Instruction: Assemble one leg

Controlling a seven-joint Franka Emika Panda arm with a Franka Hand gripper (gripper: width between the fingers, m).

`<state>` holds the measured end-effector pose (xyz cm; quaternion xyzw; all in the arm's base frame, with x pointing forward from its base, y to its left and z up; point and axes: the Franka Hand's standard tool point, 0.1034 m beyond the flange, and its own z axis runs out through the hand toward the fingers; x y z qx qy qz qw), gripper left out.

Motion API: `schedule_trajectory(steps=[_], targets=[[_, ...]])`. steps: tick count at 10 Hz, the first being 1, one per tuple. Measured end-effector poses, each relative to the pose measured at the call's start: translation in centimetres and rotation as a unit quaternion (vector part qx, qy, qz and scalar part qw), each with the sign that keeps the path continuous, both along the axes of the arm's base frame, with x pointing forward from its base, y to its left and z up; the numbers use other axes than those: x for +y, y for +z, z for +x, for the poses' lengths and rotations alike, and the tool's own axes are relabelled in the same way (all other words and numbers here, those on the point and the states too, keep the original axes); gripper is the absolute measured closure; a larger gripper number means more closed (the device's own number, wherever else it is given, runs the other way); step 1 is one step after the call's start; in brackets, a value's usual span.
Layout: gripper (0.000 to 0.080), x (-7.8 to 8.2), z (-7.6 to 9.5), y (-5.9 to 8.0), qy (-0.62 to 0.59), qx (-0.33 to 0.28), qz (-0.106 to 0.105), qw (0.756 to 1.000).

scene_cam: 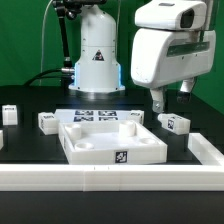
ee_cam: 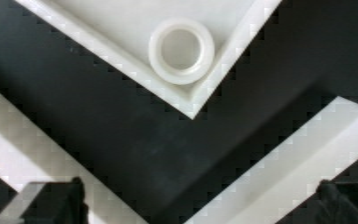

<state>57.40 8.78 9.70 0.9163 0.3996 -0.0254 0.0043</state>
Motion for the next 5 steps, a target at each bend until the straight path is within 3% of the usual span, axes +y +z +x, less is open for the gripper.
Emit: schedule_trajectory(steps=[5], targets=[[0.0149,0.07,0.15,0.08,-0.006,-0.001,-0.006,1.000]])
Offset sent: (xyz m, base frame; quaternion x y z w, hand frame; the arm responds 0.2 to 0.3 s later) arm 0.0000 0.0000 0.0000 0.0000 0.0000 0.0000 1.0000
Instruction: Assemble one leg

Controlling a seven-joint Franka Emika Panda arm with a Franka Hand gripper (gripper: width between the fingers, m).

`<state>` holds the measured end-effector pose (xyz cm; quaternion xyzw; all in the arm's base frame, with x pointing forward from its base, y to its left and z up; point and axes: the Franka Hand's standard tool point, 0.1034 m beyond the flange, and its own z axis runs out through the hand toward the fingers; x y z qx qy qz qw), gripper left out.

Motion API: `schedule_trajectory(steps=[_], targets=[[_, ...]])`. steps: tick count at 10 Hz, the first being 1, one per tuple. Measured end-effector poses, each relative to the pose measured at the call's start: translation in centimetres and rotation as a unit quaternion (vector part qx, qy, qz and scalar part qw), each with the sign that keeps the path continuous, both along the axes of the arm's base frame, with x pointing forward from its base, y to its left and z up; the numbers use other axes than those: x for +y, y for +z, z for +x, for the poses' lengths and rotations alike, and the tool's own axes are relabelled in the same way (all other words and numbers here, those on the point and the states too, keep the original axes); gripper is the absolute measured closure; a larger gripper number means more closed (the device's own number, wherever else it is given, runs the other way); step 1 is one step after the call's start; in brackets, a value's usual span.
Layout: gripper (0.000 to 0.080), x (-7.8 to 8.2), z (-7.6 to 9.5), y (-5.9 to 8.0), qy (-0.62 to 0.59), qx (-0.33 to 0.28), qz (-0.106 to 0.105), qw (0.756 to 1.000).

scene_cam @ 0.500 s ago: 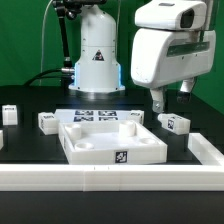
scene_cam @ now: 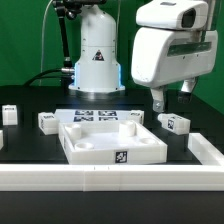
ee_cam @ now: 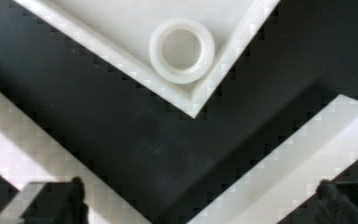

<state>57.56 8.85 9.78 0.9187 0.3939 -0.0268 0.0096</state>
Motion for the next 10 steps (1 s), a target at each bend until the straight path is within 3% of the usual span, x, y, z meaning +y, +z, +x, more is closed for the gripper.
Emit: schedule_trajectory(steps=[6,9,10], targets=[[0.0149,-0.1,0.0,0.0,0.004,-0.002,0.000,1.000],[0.0149,-2.8,-2.2,-0.5,0.151,-0.038,-0.001,0.988],[0.0149,-3.5,-2.2,-0.5,0.194,-0.037,-0.009,0.980]])
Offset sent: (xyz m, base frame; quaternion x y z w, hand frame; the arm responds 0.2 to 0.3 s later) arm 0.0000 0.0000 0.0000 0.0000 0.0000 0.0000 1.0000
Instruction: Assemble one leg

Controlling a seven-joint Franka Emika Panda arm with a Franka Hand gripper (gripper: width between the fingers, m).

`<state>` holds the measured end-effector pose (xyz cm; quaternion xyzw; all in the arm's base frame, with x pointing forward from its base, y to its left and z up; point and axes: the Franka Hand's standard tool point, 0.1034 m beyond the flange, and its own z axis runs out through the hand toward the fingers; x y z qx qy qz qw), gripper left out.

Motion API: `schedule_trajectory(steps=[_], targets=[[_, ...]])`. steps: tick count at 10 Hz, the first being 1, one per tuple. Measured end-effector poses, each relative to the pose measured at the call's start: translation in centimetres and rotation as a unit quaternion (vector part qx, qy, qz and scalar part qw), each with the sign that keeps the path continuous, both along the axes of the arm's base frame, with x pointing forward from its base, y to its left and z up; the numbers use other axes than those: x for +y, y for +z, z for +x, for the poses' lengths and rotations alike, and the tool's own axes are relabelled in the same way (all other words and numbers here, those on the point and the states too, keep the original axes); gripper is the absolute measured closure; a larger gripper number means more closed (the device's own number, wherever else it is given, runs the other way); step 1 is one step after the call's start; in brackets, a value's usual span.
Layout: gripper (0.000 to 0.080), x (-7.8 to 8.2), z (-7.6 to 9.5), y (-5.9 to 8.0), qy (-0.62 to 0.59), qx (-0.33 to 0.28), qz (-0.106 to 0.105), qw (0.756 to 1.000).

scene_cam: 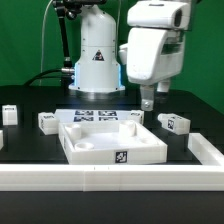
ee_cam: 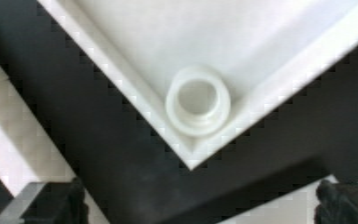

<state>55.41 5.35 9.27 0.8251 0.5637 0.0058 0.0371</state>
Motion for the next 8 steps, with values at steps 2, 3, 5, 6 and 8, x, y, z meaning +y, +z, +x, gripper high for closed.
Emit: schedule_trajectory(steps=[2,3,5,6,8], targets=[[0.0149,-1.2,-1.1,0.1,-0.044,0.055,-0.021,0.997],[0.0149,-1.0,-0.5,0.1,-0.038,0.046,-0.019,0.998],[0.0149,-1.0,-0.6,0.1,-0.039,0.047,-0.019,0.998],[0.0149,-1.1,-0.5,0.1,-0.003,0.039,-0.019,0.999],[0.0149,-2.5,-1.8,0.1,0.105,0.041,-0.016,0.993]])
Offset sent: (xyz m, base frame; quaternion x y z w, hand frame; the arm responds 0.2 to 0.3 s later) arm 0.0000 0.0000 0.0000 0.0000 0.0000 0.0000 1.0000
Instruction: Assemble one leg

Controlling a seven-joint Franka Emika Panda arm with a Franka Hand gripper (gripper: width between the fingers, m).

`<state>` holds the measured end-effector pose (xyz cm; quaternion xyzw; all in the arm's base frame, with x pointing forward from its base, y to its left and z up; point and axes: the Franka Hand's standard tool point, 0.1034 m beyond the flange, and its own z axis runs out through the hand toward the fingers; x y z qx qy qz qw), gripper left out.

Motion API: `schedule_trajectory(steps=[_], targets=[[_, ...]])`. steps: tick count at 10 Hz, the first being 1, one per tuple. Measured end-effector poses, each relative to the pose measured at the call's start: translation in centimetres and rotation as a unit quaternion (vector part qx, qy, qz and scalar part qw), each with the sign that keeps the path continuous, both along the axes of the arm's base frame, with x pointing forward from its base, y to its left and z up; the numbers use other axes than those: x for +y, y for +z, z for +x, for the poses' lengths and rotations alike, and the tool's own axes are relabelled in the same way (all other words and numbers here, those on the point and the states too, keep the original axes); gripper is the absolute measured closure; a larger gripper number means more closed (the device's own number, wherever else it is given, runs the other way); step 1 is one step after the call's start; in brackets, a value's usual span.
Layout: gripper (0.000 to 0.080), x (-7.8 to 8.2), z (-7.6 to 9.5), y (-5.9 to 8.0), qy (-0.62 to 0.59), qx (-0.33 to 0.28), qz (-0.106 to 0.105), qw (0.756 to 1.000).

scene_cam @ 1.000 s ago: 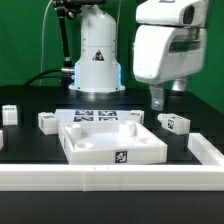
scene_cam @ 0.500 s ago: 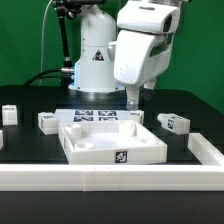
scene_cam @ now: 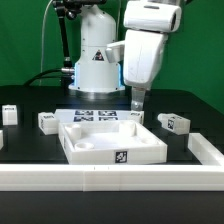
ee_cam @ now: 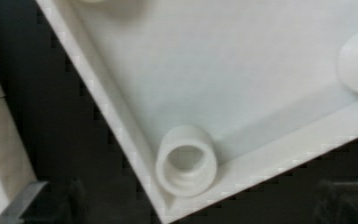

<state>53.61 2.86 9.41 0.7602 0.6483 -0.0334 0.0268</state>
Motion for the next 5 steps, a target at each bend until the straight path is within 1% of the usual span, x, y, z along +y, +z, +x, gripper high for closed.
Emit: schedule_trajectory(steps=[2,3,5], targets=[[0.0149,-1.54,-0.50,-0.54,0.092,0.016,0.003,0.996],[0.0149,-1.60,-0.80,-0.68,0.081,0.021,0.002,0.996],[0.0149,-1.63,-0.77,-0.69,0.081,0.021,0.002,0.996]])
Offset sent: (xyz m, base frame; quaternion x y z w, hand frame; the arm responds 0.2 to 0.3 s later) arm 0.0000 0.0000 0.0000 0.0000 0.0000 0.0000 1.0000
